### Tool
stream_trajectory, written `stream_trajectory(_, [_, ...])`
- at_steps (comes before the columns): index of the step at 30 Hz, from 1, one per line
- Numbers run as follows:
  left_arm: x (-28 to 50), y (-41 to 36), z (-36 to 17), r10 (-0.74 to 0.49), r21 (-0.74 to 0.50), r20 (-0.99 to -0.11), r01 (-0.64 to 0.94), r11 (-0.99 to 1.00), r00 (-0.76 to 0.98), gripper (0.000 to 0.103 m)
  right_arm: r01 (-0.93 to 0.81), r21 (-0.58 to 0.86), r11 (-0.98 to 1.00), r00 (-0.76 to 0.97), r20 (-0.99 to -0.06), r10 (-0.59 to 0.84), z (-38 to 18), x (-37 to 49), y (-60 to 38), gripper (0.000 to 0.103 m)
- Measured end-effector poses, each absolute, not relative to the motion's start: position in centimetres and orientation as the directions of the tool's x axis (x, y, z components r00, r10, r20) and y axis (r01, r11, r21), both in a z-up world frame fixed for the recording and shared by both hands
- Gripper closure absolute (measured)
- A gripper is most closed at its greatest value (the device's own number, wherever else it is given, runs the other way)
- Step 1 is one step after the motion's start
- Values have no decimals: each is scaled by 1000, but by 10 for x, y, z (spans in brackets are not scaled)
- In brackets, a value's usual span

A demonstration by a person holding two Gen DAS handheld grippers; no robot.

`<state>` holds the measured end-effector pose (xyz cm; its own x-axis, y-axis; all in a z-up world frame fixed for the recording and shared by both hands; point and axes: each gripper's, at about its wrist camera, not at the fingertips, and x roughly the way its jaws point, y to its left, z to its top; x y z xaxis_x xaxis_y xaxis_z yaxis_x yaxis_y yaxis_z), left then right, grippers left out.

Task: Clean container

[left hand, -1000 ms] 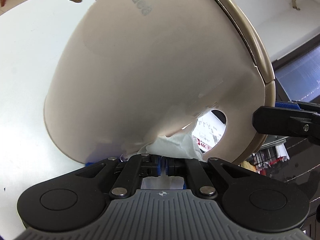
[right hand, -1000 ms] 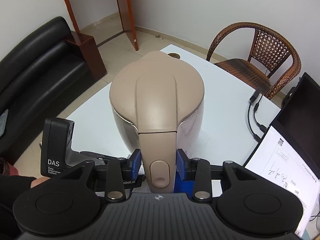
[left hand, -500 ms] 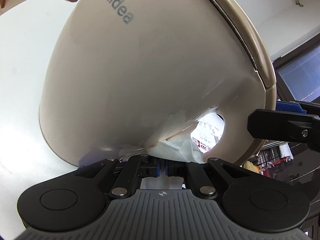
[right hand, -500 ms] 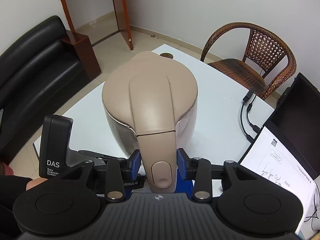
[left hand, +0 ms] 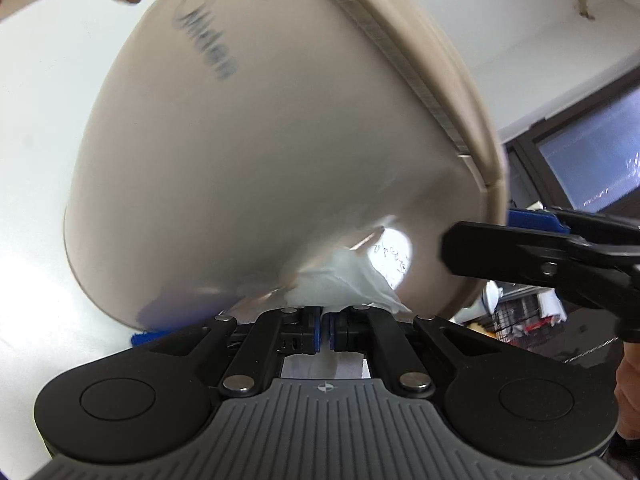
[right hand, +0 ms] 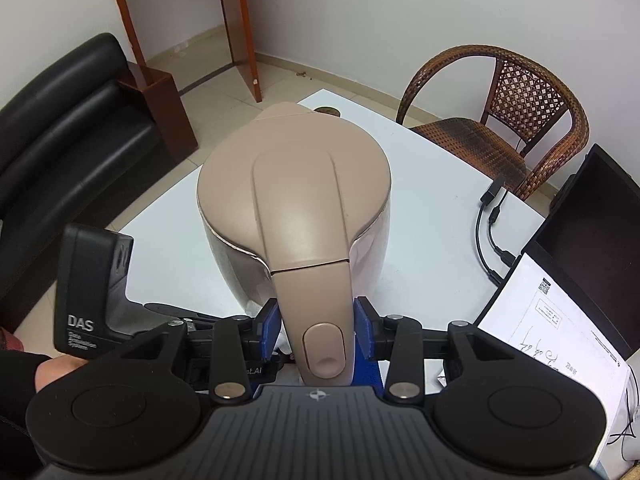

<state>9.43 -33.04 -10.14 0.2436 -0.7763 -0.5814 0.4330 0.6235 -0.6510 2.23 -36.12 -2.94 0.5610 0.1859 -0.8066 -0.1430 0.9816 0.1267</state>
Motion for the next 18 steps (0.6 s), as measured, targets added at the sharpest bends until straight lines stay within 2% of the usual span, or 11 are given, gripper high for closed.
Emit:
stream_trajectory(6, [90, -344, -89, -818, -703, -528, 424, 571, 228, 100, -141, 140, 980, 556, -808, 196, -30, 23, -364, 62])
stream_trajectory(9, [85, -364, -88, -780, -634, -578, 470, 614, 240, 100, -142, 141, 980, 555, -809, 196, -30, 22, -365, 62])
stream_trajectory(18, [63, -409, -84, -723, -480, -621, 582, 657, 303, 100, -139, 149, 979, 555, -807, 202, -32, 16, -362, 62])
